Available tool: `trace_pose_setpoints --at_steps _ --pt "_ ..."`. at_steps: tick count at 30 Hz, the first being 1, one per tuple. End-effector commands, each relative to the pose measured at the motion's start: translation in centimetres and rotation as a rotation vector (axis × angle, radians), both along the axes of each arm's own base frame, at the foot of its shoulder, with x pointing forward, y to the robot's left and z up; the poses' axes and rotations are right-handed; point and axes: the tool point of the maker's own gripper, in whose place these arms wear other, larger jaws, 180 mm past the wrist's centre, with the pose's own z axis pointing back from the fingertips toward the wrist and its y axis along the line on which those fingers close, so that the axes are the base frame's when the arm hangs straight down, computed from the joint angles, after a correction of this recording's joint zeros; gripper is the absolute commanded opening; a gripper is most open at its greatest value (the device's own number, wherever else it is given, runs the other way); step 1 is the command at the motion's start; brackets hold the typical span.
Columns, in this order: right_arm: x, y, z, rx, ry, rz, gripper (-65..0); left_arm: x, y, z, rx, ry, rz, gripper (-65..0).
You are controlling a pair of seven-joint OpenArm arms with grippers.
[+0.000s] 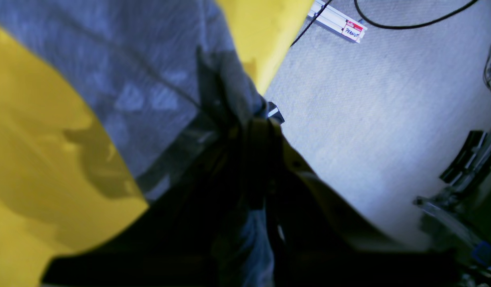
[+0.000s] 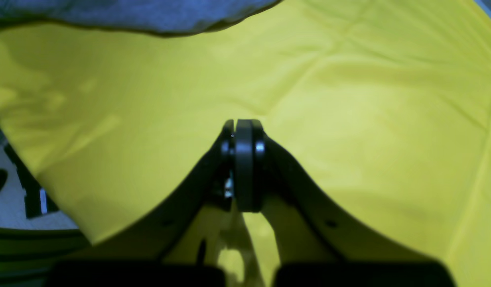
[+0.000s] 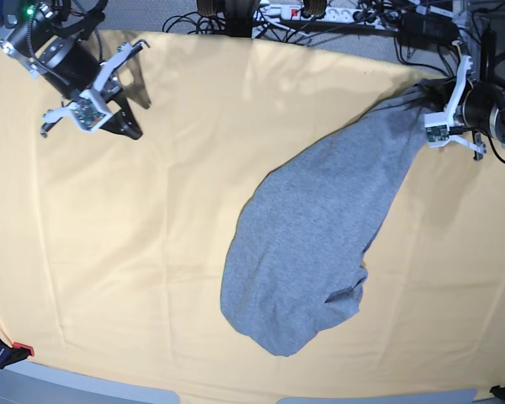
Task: Layout the t-shirt on the table in an organized manner, then fold the t-shirt properly
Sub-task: 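Lift the grasped shirt with the left gripper and pull it away, then reach the right gripper to the shirt's loose end and grasp it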
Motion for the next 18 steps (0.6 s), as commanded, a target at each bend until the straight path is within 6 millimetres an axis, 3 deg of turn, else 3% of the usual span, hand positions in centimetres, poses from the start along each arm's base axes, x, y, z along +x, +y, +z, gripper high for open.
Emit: trace_pose_setpoints --at_steps 1,3,5,8,15,18 --pt "0.4 0.8 1.1 0.027 -0.043 0.02 -65.0 0.6 1.3 0.5 0.046 -0.014 0.0 -65.0" --pt "0.8 2.1 1.3 0.037 -0.064 0.049 -65.0 0.7 2.1 0.2 0.057 0.003 0.032 -65.0" --pt "1.2 3.2 1.5 0.034 -0.086 0.071 -65.0 0.0 1.7 0.0 0.012 0.05 0.061 -65.0" --pt "1.9 3.7 1.5 -0.004 -0.109 0.067 -65.0 -1.7 -0.3 0.0 -0.095 0.133 0.083 -65.0" --pt "2.9 4.4 3.0 0.036 -0.185 0.084 -65.0 -2.8 -4.4 -0.4 -0.282 0.188 0.117 -65.0" --pt "4.7 4.2 2.4 0.079 -0.178 0.07 -53.0 -2.8 -4.6 -0.9 -0.3 0.2 0.142 -65.0"
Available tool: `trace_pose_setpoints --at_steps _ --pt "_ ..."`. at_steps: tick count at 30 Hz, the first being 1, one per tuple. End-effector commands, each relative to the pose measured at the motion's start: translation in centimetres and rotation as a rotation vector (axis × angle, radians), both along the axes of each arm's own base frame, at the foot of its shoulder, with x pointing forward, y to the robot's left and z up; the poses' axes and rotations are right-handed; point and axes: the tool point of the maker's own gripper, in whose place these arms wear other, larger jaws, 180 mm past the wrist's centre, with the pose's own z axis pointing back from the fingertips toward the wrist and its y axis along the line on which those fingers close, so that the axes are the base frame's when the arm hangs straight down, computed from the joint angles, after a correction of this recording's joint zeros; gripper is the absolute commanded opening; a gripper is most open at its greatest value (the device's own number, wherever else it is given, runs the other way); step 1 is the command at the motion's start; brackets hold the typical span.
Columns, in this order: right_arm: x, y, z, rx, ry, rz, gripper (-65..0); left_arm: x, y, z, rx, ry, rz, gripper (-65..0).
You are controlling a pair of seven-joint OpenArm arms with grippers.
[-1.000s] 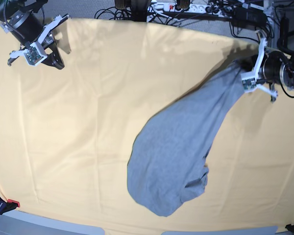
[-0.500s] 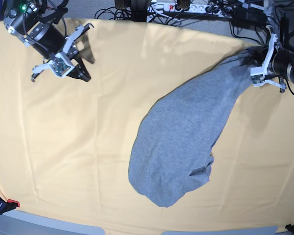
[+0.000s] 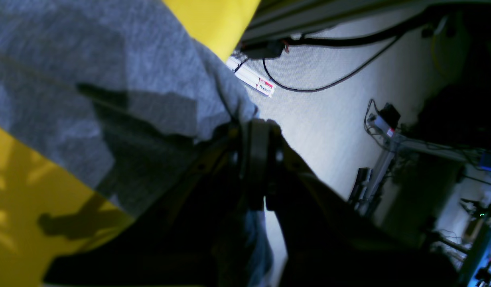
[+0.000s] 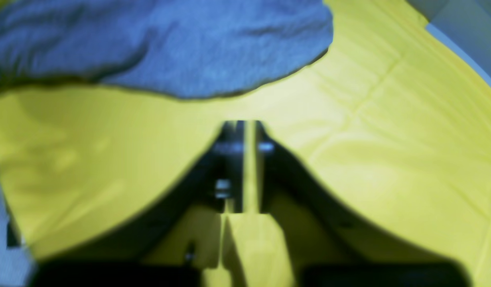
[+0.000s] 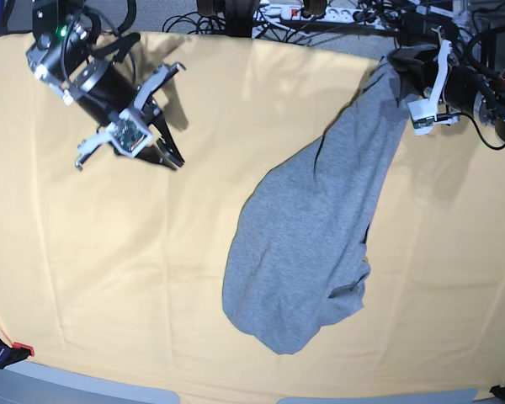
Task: Layout the t-shirt on the table in an organized manner, then fold the t-shirt properly
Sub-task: 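Reach the right gripper to the shirt's loose end and grasp it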
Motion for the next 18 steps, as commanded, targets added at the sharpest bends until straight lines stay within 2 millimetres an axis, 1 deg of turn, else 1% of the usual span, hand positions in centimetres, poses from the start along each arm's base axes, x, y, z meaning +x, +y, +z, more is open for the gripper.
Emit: trace_pose_setpoints --at_steps 1,3,5,7,9,10,11,15,18 --pt "0.9 -0.1 0.4 0.025 -0.019 -0.003 -48.7 0.5 0.4 0.5 0.002 -0.012 0.003 -65.0" --pt "2.5 -0.3 -1.3 0.048 0.021 -0.013 -42.4 0.4 0.6 0.1 0.003 0.005 0.02 -65.0" --pt "4.0 0.0 -2.8 0.068 0.06 0.008 -37.6 0.2 0.8 -0.1 0.005 0.014 0.027 -63.9" --pt "5.1 1.1 -3.9 0.089 0.093 0.061 -34.5 0.2 0.7 -0.1 0.002 0.013 0.028 -52.3" --pt "6.1 2.2 -4.8 0.107 0.123 0.11 -34.3 0.2 0.7 -0.1 0.002 0.014 0.028 -41.5" --pt "6.5 2.7 -5.2 0.11 0.138 0.129 -34.3 0.2 0.7 -0.1 0.002 0.014 0.028 -37.9" --pt "6.9 3.3 -5.7 0.106 0.151 0.147 -34.3 0.2 0.7 -0.1 0.002 0.014 0.028 -36.1" --pt "9.0 5.6 -7.4 0.105 0.208 0.183 -34.3 0.2 0.7 -0.1 0.002 0.014 0.028 -36.1" --pt "10.7 7.4 -8.0 0.135 0.24 0.189 -34.3 0.2 0.4 -0.2 -0.009 0.013 0.031 -36.1"
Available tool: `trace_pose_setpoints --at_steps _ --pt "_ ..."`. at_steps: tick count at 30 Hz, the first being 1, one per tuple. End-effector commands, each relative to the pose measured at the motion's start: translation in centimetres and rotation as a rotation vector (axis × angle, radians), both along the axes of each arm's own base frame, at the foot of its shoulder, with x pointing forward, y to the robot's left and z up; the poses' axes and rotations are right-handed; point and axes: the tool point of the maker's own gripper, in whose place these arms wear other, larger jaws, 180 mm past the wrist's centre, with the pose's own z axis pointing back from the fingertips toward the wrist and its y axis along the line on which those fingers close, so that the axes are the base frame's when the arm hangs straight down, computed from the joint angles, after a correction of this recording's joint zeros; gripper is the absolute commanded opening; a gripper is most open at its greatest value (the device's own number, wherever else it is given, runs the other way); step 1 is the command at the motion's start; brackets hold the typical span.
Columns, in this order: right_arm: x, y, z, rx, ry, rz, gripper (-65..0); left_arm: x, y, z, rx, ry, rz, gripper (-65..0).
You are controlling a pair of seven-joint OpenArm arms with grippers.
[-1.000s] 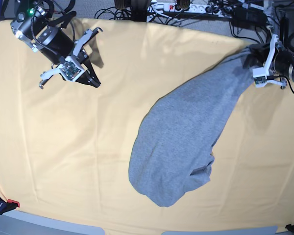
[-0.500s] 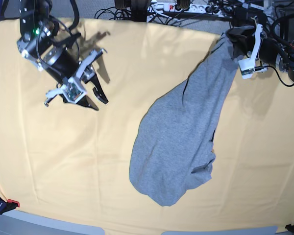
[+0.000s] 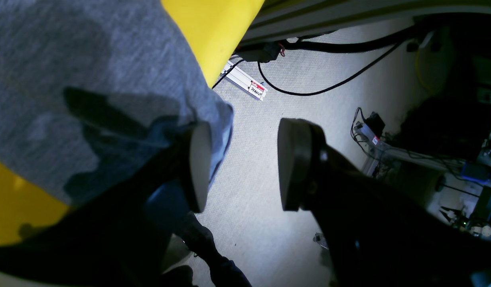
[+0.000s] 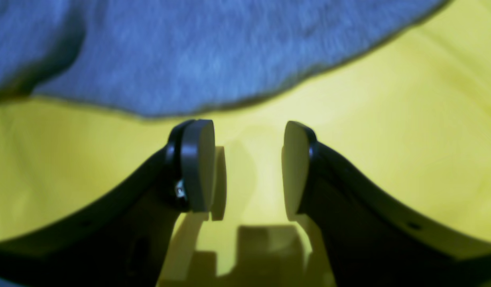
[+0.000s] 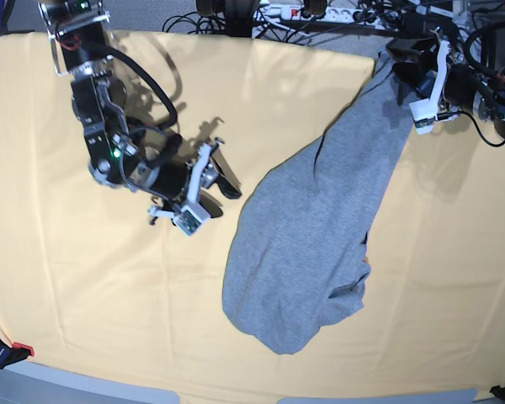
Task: Layout the t-shirt on the table in an organized manner, then fold the t-shirt properly
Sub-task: 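Reach the right gripper to the shirt's loose end and grasp it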
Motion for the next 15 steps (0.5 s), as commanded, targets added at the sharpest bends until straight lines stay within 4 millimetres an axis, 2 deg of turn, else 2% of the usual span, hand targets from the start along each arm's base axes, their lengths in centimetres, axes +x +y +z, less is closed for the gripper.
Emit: trace_pose_setpoints --at_steps 1,5,8,10,15 --pt "1.4 0.9 2.0 0.056 -0.045 -0.001 -34.3 0.4 -0.1 0.7 -0.014 -0.018 -0.004 -36.1" --pt "3.9 2.5 2.9 0.093 -0.045 -0.015 -28.9 0.3 -1.3 0.4 -0.058 -0.018 0.011 -36.1" --pt "5.1 3.1 2.9 0.09 -0.026 -0.034 -28.7 0.3 -2.1 0.2 -0.088 -0.017 0.02 -36.2" --pt "5.5 3.6 2.3 0.098 0.003 -0.039 -28.7 0.3 -2.4 0.2 -0.098 -0.018 0.024 -36.2" --pt "6.6 3.8 -1.8 0.051 0.127 -0.1 -29.3 0.3 -2.5 0.2 -0.103 -0.018 0.025 -36.2"
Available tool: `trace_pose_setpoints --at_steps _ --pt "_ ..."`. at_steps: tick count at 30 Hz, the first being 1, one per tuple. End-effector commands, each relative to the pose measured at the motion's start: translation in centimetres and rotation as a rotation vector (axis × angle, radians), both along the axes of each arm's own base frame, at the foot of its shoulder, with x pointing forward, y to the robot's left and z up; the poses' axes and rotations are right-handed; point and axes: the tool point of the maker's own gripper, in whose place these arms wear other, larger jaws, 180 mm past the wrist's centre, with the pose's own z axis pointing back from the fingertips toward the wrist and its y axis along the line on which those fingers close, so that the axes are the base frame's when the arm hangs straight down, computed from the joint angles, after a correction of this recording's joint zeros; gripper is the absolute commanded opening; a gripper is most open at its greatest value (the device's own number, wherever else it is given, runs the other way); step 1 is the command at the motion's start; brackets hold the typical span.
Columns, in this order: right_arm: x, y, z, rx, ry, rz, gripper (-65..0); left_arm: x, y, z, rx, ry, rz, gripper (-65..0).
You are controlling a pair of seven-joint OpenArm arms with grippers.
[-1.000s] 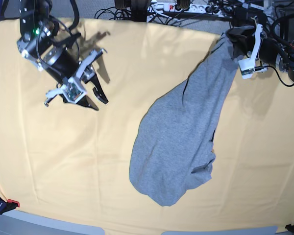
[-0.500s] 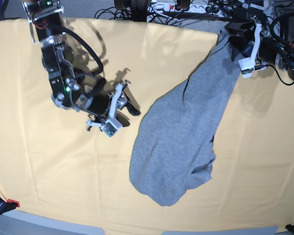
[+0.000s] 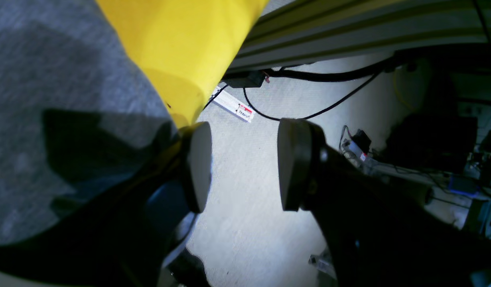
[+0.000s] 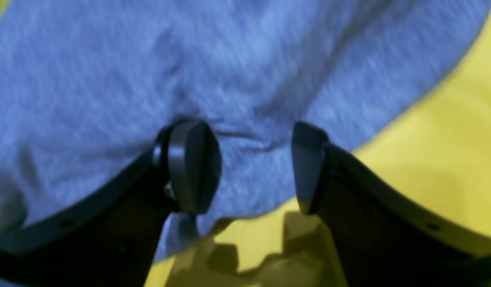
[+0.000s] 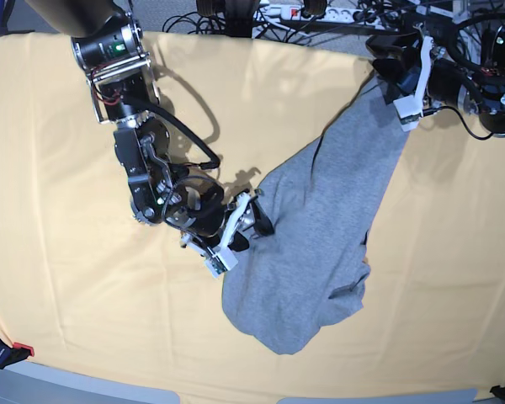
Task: Layout the t-shirt on the table in an organized manner, then fold the t-shirt properly
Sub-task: 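Reach the right gripper to the shirt's loose end and grasp it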
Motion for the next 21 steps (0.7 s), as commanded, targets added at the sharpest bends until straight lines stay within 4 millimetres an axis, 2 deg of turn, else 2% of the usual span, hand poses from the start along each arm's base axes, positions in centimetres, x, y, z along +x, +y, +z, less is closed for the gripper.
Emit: trace_pose_setpoints --at_steps 1,2,4,5,7,9,13,17,19,21 --pt "1.1 0.0 0.7 -0.007 -0.009 -0.006 -32.3 0.5 0.2 0.7 -0.008 -0.021 -0.002 -36.2" --pt "1.2 -0.1 0.4 -0.01 0.001 -0.001 -39.4 0.5 0.2 0.7 -0.008 -0.021 -0.002 -36.2" --pt "0.9 0.3 0.6 -0.014 -0.004 0.046 -59.3 0.5 0.2 0.7 -0.008 -0.021 -0.003 -36.2" --pt "0.7 0.6 1.1 -0.018 -0.015 0.087 -65.0 0.5 0.2 0.7 -0.008 -0.022 -0.003 -36.2" --pt "0.6 0.7 2.1 -0.038 -0.04 0.12 -65.0 0.7 0.2 0.8 -0.008 -0.025 -0.003 -36.2" --pt "0.9 -0.7 3.1 -0.093 -0.059 0.101 -65.0 0.8 0.1 0.8 -0.009 -0.03 -0.003 -36.2" --pt "0.6 -5.6 5.6 -0.227 -0.124 -0.019 -65.0 0.8 0.1 0.8 -0.008 -0.03 -0.003 -36.2" --pt "-1.2 -10.7 8.6 -0.384 -0.269 -0.163 -65.0 0.9 0.1 0.9 -0.009 -0.034 -0.003 -36.2" --pt "-2.7 -13.3 9.0 -0.48 -0.295 -0.233 -65.0 1.3 0.1 1.1 -0.009 -0.047 -0.003 -36.2" --pt "-4.4 -15.3 8.3 -0.558 -0.29 -0.272 -65.0 1.9 0.1 1.3 -0.008 -0.066 -0.004 -36.2"
